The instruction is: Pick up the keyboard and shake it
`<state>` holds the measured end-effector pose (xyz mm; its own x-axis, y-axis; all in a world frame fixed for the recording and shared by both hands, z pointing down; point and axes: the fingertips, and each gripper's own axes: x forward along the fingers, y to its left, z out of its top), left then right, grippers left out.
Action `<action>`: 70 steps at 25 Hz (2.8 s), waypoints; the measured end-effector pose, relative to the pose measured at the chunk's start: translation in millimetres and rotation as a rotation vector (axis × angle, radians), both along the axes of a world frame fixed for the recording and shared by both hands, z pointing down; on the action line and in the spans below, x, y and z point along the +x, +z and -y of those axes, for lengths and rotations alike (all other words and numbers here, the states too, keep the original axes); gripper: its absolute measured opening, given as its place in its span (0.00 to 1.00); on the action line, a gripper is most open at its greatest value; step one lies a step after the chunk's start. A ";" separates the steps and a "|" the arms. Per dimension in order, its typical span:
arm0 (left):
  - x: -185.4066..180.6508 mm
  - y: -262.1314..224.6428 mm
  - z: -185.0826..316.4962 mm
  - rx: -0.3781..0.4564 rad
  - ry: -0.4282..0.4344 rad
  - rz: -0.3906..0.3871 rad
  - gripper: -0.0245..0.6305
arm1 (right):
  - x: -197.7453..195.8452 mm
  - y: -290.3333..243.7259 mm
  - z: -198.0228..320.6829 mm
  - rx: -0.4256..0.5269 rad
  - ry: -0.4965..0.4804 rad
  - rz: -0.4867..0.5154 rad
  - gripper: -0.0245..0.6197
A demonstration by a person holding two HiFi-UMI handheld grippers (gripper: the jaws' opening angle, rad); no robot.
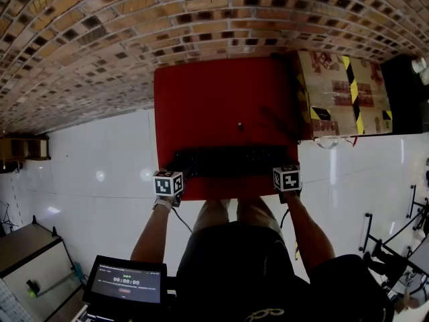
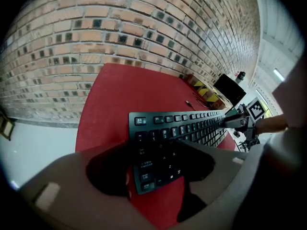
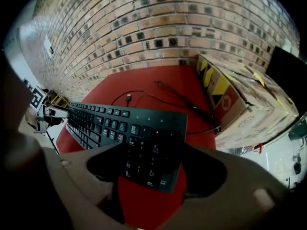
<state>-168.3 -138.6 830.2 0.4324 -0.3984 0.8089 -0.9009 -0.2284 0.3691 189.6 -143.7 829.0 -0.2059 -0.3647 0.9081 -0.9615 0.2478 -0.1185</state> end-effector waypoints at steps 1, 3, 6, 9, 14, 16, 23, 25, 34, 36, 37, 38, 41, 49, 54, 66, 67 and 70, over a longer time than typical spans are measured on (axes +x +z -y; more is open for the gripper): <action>-0.4 -2.4 1.0 0.013 -0.005 0.002 0.50 | 0.5 -2.3 -1.0 0.011 0.010 -0.004 0.58; -1.4 -9.4 3.8 0.040 -0.009 0.009 0.49 | 2.2 -7.9 -1.7 0.036 0.032 -0.010 0.57; -0.7 -16.9 8.2 0.078 -0.024 0.014 0.47 | 5.0 -15.5 2.3 0.077 0.054 -0.021 0.56; -0.7 -23.1 10.9 0.110 -0.042 0.008 0.44 | 3.1 -24.6 8.9 0.124 0.048 -0.016 0.55; -0.4 -39.7 18.0 0.167 -0.057 0.025 0.44 | 4.9 -36.1 12.8 0.170 0.064 -0.021 0.55; 0.2 -44.4 20.5 0.184 -0.054 0.031 0.44 | 5.8 -40.0 14.9 0.187 0.070 -0.020 0.55; 10.3 -74.1 35.8 0.277 -0.040 0.028 0.44 | 17.4 -71.6 25.7 0.289 0.100 -0.028 0.55; 13.7 -86.8 42.0 0.319 -0.038 0.023 0.44 | 21.1 -85.6 31.5 0.335 0.106 -0.032 0.55; 20.4 -171.4 72.4 0.569 -0.062 -0.007 0.44 | 28.8 -177.2 63.6 0.576 0.106 -0.042 0.55; 20.7 -190.5 77.6 0.623 -0.070 -0.010 0.44 | 29.3 -197.0 70.5 0.626 0.100 -0.040 0.55; 21.1 -198.7 80.5 0.647 -0.072 -0.010 0.44 | 29.9 -204.9 74.1 0.647 0.099 -0.038 0.56; 21.7 -205.8 83.5 0.668 -0.073 -0.009 0.44 | 30.6 -211.6 77.6 0.665 0.099 -0.035 0.55; 22.3 -222.7 89.7 0.720 -0.075 -0.006 0.44 | 31.0 -227.5 85.3 0.713 0.095 -0.027 0.56; 24.3 -303.1 101.5 0.954 -0.084 -0.012 0.43 | 33.4 -308.6 98.5 0.946 0.085 -0.012 0.56; 25.8 -377.5 102.4 1.170 -0.104 -0.004 0.43 | 32.0 -378.9 98.7 1.158 0.088 0.006 0.56; 20.4 -494.4 91.5 1.481 -0.145 0.014 0.43 | 26.4 -480.8 95.3 1.418 0.091 0.034 0.56; 20.0 -495.4 92.4 1.482 -0.148 0.015 0.43 | 26.7 -481.6 97.4 1.421 0.086 0.032 0.56; 16.5 -506.5 90.1 1.511 -0.160 0.013 0.43 | 18.6 -502.5 96.9 1.477 0.081 0.059 0.56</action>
